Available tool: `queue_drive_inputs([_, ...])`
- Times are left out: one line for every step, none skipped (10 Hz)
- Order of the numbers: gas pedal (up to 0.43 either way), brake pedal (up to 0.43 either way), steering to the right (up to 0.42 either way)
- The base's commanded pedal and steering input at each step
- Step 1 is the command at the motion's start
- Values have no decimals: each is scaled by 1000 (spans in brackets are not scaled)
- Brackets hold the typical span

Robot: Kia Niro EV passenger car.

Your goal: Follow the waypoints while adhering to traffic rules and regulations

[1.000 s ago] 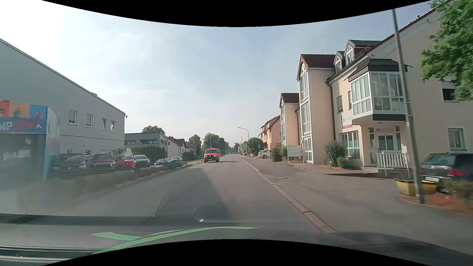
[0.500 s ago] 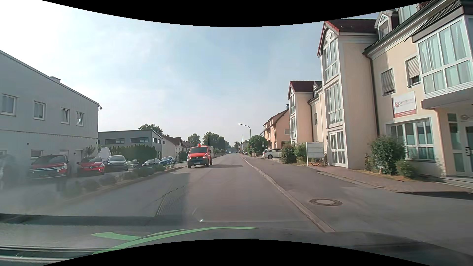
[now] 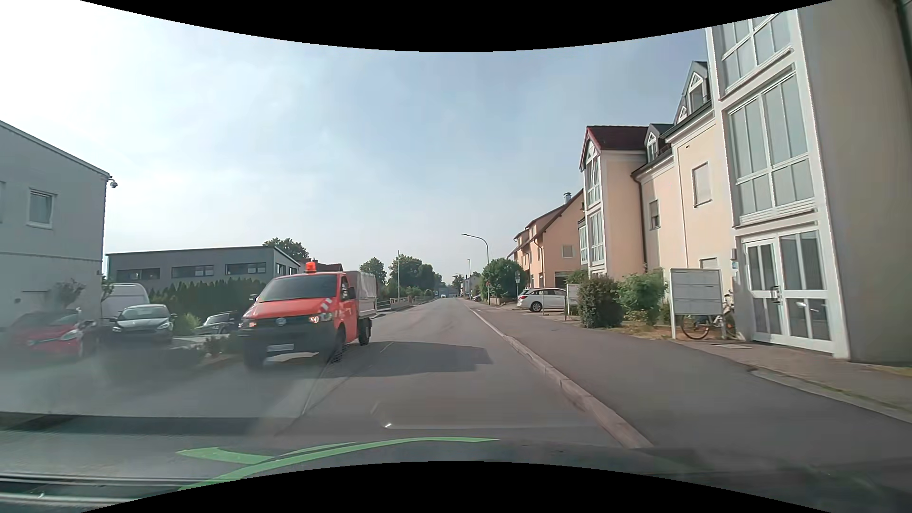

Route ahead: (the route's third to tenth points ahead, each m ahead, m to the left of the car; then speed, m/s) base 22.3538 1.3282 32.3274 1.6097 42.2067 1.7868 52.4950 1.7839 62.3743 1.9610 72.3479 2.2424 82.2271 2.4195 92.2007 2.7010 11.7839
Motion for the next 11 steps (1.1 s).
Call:
queue_drive_inputs([189, 0, -3])
queue_drive_inputs([189, 0, -3])
queue_drive_inputs([189, 0, -3])
queue_drive_inputs([177, 0, -4])
queue_drive_inputs([177, 0, -3])
queue_drive_inputs([177, 0, -3])
queue_drive_inputs([177, 0, -3])
queue_drive_inputs([177, 0, -3])
queue_drive_inputs([177, 0, -3])
queue_drive_inputs([177, 0, -3])
queue_drive_inputs([177, 0, -3])
